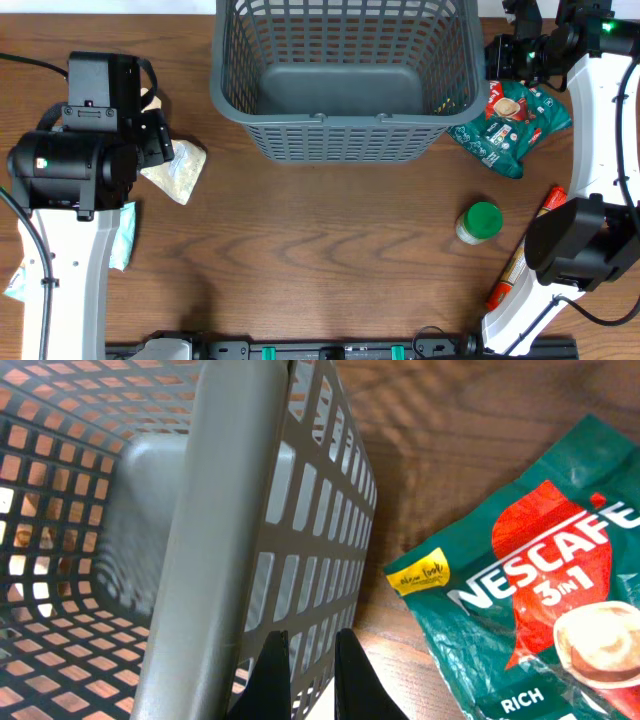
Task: Pack container
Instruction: 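Reach the right gripper to the green Nescafe bag and grasp it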
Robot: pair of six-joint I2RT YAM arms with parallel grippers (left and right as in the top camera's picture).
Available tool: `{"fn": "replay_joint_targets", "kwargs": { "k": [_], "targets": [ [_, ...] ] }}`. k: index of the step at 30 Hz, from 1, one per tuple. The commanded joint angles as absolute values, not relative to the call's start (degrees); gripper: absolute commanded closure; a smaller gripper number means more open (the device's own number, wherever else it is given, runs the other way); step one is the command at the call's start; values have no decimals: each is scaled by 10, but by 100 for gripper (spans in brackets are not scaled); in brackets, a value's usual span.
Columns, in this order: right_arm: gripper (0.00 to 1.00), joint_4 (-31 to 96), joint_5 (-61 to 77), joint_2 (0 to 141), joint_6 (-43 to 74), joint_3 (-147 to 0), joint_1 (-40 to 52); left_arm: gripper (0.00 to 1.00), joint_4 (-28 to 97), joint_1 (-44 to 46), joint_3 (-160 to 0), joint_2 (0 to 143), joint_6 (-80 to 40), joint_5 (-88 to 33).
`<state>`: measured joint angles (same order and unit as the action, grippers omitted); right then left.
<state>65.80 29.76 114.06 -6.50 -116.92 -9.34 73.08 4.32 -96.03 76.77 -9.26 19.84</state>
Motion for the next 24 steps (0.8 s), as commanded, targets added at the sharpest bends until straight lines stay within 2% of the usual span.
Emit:
{"fn": "replay_joint_targets", "kwargs": {
  "k": [1,16,17,19,24],
  "targets": [
    [99,653,314,1138,-75,-1173,-78,14,731,40,-959,772,-104,199],
    [99,644,313,1138,-83,-1173,-64,14,728,40,-959,772,-104,199],
    [93,645,299,1138,-77,-1173,-64,14,729,40,-959,772,-104,199],
    [69,648,259,1138,-59,-1173,-65,14,729,40,-959,772,-104,199],
    [26,666,117,1138,7,-1173,-74,14,729,40,-959,772,-104,199]
  ]
}}
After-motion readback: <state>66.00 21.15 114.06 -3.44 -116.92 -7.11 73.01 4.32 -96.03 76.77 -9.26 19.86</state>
